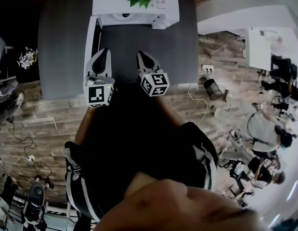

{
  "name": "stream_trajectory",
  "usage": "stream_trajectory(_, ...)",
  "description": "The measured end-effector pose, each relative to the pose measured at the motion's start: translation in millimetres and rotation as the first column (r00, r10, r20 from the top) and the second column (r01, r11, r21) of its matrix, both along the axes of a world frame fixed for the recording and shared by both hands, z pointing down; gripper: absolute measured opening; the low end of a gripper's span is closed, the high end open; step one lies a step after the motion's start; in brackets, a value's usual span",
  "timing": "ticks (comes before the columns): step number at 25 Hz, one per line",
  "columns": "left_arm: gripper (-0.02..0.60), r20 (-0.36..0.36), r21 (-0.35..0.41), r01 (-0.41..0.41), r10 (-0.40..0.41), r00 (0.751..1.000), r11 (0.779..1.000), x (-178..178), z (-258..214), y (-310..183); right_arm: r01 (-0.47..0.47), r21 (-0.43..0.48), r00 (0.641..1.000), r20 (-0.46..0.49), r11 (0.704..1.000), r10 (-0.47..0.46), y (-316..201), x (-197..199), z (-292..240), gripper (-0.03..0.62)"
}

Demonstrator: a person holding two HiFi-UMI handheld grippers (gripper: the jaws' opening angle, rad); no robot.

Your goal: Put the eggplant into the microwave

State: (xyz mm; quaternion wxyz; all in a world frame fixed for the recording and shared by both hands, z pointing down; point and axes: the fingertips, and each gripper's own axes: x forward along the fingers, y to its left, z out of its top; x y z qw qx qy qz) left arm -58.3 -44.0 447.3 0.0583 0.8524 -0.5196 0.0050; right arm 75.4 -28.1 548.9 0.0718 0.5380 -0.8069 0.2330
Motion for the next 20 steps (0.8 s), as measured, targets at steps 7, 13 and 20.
stream_trajectory(7,0.035,-0.002,0.002,-0.003,0.003,1.0,1.0,0.9,-1.1,-1.7,-0.004,0.009,1.0,0.002,1.0,0.003,-2.3,0.3,-2.4,0.034)
stream_trajectory(13,0.035,0.0,0.008,-0.001,0.001,1.0,1.0,1.5,-0.6,-4.2,-0.005,0.004,1.0,0.006,1.0,0.005,-4.7,2.0,0.1,0.032)
stream_trajectory(20,0.035,-0.002,0.02,-0.003,0.003,1.0,1.0,3.3,-1.0,-5.4,-0.01,-0.004,1.0,0.016,1.0,0.01,-6.7,4.4,1.1,0.032)
